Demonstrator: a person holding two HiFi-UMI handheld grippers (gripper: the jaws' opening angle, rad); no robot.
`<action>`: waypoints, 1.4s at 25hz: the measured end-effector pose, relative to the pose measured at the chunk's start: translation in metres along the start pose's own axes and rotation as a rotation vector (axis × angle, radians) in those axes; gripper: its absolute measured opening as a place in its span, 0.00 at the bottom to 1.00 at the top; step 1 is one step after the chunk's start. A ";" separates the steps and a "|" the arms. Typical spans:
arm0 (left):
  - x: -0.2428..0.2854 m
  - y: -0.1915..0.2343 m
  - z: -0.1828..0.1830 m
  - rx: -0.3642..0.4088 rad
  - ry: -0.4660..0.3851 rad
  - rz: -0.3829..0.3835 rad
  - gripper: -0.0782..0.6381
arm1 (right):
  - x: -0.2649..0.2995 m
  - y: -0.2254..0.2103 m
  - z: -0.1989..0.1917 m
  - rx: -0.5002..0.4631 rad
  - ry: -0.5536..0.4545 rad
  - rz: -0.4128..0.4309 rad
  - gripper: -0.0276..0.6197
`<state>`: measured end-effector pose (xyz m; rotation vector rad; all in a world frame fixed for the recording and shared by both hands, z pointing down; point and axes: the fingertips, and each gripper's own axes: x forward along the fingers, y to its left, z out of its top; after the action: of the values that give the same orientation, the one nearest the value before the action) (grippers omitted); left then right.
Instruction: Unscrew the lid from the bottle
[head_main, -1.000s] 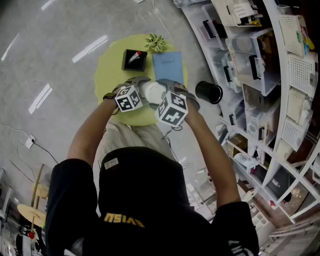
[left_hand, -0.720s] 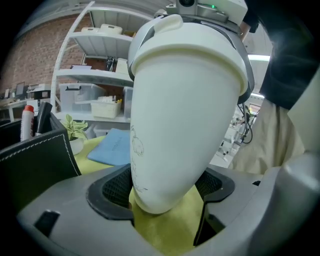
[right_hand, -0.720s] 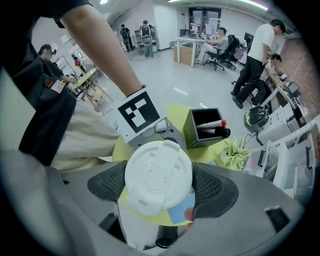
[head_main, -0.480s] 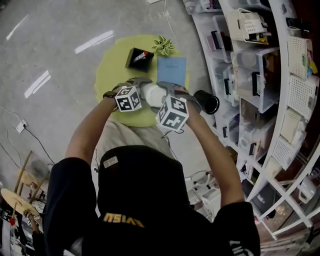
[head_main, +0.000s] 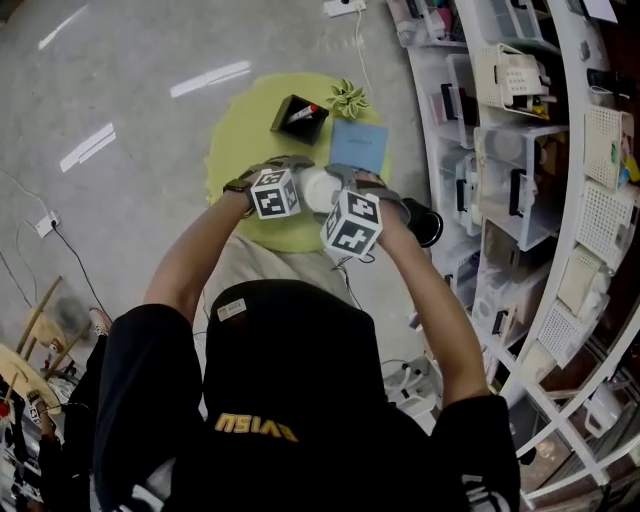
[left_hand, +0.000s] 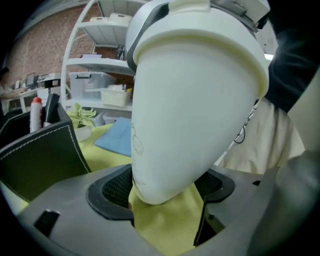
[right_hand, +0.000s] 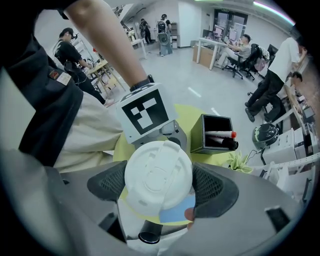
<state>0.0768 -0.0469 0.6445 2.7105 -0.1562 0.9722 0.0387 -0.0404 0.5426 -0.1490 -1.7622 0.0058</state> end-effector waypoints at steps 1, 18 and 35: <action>-0.003 0.001 -0.003 -0.015 0.021 0.034 0.66 | 0.000 0.001 0.000 0.003 0.007 0.002 0.67; -0.188 -0.038 0.020 -0.143 -0.100 0.385 0.28 | 0.008 -0.002 0.006 -0.027 0.005 -0.170 0.72; -0.220 -0.049 0.033 -0.113 -0.145 0.400 0.28 | -0.022 0.000 0.004 0.099 -0.116 -0.312 0.72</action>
<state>-0.0633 -0.0058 0.4695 2.6952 -0.7814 0.8291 0.0390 -0.0425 0.5207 0.2023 -1.8807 -0.1268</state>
